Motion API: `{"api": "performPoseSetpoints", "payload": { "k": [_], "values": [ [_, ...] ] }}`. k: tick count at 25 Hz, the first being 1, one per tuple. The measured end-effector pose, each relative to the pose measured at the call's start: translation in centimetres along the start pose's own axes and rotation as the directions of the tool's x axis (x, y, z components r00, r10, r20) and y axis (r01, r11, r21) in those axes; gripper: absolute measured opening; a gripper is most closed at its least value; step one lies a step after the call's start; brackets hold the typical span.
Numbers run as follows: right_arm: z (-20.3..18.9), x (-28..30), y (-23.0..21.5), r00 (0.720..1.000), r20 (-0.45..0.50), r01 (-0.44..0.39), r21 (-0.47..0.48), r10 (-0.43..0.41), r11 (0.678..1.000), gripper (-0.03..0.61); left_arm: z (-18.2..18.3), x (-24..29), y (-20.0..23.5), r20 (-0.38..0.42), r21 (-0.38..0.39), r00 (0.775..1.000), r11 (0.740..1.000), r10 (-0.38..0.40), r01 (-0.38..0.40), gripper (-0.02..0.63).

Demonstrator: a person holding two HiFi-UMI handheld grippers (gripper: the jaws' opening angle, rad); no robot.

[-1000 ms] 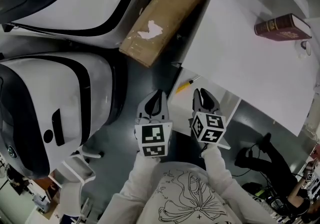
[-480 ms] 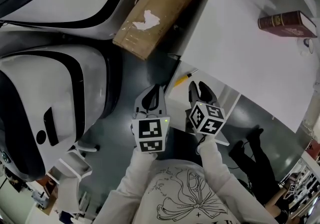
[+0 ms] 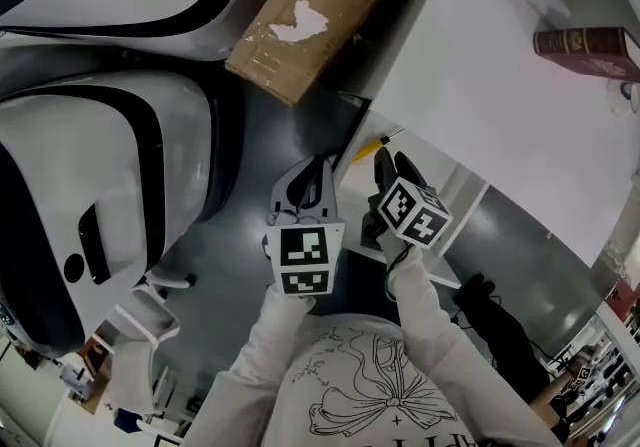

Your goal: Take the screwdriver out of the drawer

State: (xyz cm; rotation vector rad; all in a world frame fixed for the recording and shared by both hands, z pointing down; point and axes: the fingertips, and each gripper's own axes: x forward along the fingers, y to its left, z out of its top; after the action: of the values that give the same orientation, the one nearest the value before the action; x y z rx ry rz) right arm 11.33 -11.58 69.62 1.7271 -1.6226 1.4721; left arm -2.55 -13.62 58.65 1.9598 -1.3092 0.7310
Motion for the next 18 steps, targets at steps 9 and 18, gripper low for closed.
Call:
{"api": "performPoseSetpoints", "payload": {
  "k": [9, 18],
  "values": [
    [-0.4, 2.9, -1.6, 0.998, -0.039, 0.055, 0.039, -0.053, 0.998, 0.160, -1.5, 0.8, 0.8, -0.031, -0.018, 0.999, 1.000, 0.006, -0.007, 0.011],
    [-2.2, 5.4, -2.9, 0.990, -0.100, 0.101, 0.051, -0.096, 0.994, 0.160, -2.5, 1.4, 0.9, -0.056, -0.022, 0.998, 1.000, -0.002, 0.001, 0.011]
  ]
}}
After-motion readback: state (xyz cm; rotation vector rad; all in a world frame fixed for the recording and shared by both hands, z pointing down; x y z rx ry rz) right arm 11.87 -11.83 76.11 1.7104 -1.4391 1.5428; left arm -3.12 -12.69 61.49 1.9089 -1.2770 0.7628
